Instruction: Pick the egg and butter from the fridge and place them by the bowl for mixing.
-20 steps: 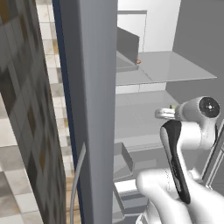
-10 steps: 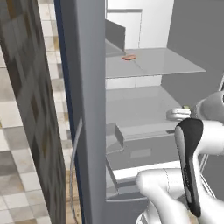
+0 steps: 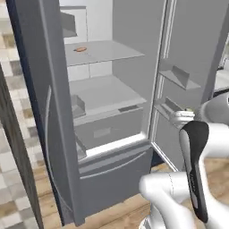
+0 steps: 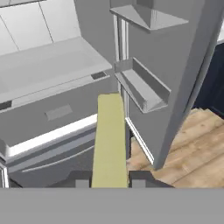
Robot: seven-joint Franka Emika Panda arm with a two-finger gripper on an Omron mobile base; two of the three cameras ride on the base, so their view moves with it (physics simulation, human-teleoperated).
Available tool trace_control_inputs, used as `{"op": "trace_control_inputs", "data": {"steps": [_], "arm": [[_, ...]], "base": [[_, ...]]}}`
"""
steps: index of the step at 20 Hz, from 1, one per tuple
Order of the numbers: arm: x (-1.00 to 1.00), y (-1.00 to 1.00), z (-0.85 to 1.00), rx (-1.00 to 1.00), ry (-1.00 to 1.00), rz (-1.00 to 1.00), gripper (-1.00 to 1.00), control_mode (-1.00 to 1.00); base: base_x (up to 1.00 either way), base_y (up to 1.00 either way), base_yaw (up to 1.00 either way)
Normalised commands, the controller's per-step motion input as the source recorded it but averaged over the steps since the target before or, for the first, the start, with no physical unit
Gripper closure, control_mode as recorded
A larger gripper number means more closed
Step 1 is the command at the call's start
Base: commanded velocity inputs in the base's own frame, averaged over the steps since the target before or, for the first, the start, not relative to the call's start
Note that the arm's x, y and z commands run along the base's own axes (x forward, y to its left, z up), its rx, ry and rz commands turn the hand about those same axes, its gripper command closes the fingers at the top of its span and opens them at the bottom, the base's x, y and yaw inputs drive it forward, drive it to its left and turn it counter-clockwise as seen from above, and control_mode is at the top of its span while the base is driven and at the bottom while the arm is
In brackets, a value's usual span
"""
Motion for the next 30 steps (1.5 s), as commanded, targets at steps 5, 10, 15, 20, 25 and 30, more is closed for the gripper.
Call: {"op": "trace_control_inputs", "data": {"steps": [5,10,15,20,25,30], "arm": [[0.00,0.00,0.00,0.00,0.00,0.00,1.00,1.00],[0.00,0.00,0.00,0.00,0.00,0.00,1.00,1.00],[0.00,0.00,0.00,0.00,0.00,0.00,1.00,1.00],[0.00,0.00,0.00,0.00,0.00,0.00,1.00,1.00],[0.00,0.00,0.00,0.00,0.00,0.00,1.00,1.00],[0.00,0.00,0.00,0.00,0.00,0.00,1.00,1.00]], "base": [[-0.26,0.17,-0.99],[-0.08,0.01,-1.00],[0.00,-0.21,-0.97],[0.30,-0.81,-0.75],[1.00,-0.07,-0.10],[1.00,-0.11,0.02]]}}
